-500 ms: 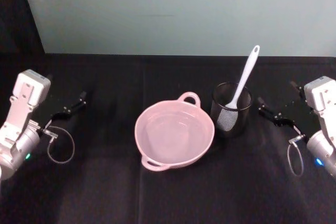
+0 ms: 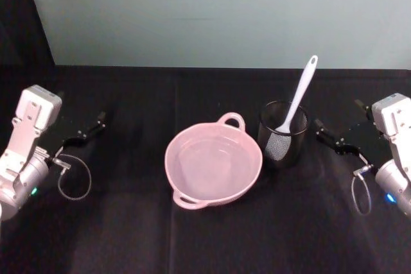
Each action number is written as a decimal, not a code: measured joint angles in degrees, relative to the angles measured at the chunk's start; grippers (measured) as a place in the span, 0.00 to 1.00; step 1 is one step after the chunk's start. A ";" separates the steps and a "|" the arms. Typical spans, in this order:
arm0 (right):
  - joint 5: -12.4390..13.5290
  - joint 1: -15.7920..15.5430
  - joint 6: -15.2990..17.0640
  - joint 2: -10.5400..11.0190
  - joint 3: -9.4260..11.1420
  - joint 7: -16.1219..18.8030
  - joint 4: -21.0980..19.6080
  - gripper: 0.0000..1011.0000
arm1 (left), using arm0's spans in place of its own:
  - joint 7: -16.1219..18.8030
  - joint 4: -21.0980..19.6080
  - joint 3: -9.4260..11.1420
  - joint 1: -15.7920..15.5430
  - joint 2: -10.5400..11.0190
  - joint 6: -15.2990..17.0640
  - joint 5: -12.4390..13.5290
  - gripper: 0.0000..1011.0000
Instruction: Use the one hand to pick up the spoon and stir the clear water in the bowl.
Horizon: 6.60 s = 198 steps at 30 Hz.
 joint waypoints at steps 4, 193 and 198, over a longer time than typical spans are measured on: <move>0.00 0.00 0.00 0.00 0.00 0.00 0.00 0.99 | 0.00 0.00 0.00 0.00 0.00 0.00 0.00 1.00; 25.73 15.46 0.70 -8.72 -9.76 49.22 6.22 0.11 | 0.00 0.00 0.00 0.00 0.00 0.00 0.00 1.00; 23.30 16.07 -3.87 -11.85 -9.54 47.54 9.50 0.11 | 0.00 0.00 0.00 0.00 0.00 0.00 0.00 1.00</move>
